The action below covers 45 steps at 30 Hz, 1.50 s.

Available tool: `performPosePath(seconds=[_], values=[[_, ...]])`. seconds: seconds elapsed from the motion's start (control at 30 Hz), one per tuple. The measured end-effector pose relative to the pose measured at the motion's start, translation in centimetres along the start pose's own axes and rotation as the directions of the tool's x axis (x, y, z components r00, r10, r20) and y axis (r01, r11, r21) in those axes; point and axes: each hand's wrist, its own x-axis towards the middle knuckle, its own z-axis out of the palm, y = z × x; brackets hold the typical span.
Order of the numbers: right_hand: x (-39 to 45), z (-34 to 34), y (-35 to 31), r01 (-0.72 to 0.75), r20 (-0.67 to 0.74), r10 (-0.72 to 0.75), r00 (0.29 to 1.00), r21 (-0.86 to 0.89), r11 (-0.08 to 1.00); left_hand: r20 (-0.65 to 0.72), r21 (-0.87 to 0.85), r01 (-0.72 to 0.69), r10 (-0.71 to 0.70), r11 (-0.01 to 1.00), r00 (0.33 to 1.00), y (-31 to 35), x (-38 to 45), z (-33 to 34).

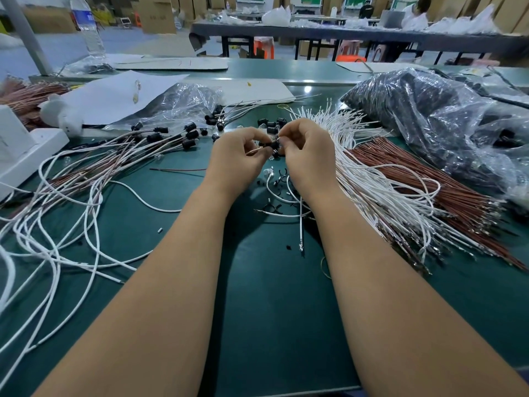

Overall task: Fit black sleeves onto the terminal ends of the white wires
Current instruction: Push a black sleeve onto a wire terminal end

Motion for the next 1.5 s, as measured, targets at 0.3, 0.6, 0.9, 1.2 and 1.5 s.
performPosePath(seconds=[0.3,0.6,0.9,1.2,1.5], values=[[0.3,0.1,0.1,-0.113,-0.017,0.116,0.993,0.12,0.986,-0.031,-0.041,0.038,-0.039,0.998,0.999,0.0,0.1,0.1],[0.1,0.1,-0.1,-0.104,-0.012,0.106,0.994,0.121,0.987,-0.002,-0.088,0.001,-0.001,0.996,1.0,0.2,-0.1,0.0],[-0.3,0.4,-0.5,-0.137,0.029,0.134,0.99,0.184,0.973,-0.059,-0.121,0.053,-0.06,0.991,0.996,0.6,-0.2,0.1],[0.1,0.5,-0.3,-0.225,0.008,0.237,0.972,0.342,0.912,-0.014,-0.143,0.107,-0.11,0.984,0.994,0.6,0.0,-0.1],[0.2,0.7,-0.1,-0.273,-0.028,0.314,0.949,0.429,0.861,0.033,-0.21,0.113,-0.109,0.971,0.993,1.1,-0.2,0.0]])
